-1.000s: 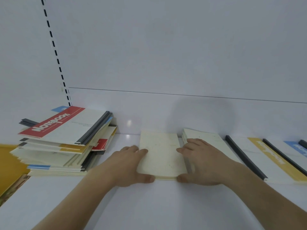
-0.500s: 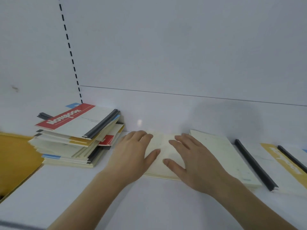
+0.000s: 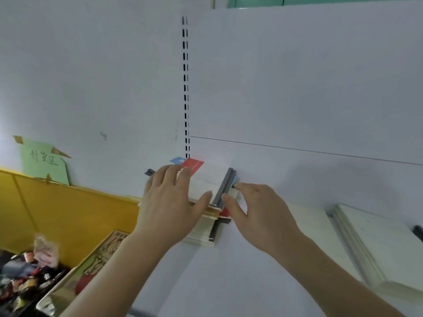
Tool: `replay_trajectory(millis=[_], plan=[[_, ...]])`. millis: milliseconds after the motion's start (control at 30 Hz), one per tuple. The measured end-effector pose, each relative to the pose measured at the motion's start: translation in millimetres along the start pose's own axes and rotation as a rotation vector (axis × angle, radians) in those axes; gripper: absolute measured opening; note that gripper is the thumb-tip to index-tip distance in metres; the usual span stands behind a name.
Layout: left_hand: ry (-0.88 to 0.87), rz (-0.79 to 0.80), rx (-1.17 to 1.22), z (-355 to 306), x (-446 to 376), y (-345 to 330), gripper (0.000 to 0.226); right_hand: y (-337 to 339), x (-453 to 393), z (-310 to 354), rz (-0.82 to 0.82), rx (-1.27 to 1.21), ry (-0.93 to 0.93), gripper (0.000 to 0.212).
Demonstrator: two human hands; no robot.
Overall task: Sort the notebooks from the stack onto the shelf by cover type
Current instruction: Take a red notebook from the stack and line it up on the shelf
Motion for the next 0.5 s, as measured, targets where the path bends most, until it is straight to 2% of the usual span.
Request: replay_trajectory(millis=[67,133,233,367,500], plan=[[-0.006,0.171,-0.115,21,-2,-16,0.091,-7,-14,9,0.013,-0.037,-0.111,0.055],[-0.108,0.213,-0.145,28,1,-25,0.091,-20,-25,9,0.068,-0.031,-0.22,0.056],[-0.233,0.116,-0.085,32,3,-22,0.065,-37,-26,2,0.13,-0.062,-0.369,0.055],[-0.367,0.011,0.053,34,3,-12,0.04,-30,-15,-4,0.119,-0.144,-0.505,0.051],[-0.402,0.014,0.171,43,4,-13,0.049,-4,-8,-6,-0.008,-0.044,-0.532,0.04]])
Point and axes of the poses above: each hand's wrist, its own x-axis away from the middle knuckle, its own y-axis out of the back of the hand, z = x × y, the point moved 10 cm from there along -x, towards the middle knuckle, and after that the axes turned 5 degrees about x, right-handed, at the moved point
